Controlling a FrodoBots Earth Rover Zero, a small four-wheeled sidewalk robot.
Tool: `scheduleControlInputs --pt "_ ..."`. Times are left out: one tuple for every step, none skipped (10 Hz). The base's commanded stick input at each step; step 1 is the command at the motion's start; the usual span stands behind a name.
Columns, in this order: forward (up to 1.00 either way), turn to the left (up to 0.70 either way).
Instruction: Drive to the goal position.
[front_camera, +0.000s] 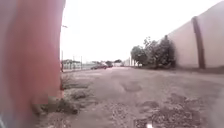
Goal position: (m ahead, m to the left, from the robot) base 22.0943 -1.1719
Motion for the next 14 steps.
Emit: scheduleControlInputs --pt "1.00 0.00" --pt "1.00 0.00" --pt "1.00 0.00" --pt "1.00 0.00" --pt "1.00 0.00" --pt "1.00 0.00" --pt "1.00 0.00" --pt "1.00 0.00" --pt "1.00 0.00" --pt "1.00 0.00" --pt "1.00 0.00" --pt "1.00 0.00" --pt "1.00 0.00" --pt "1.00 0.00"
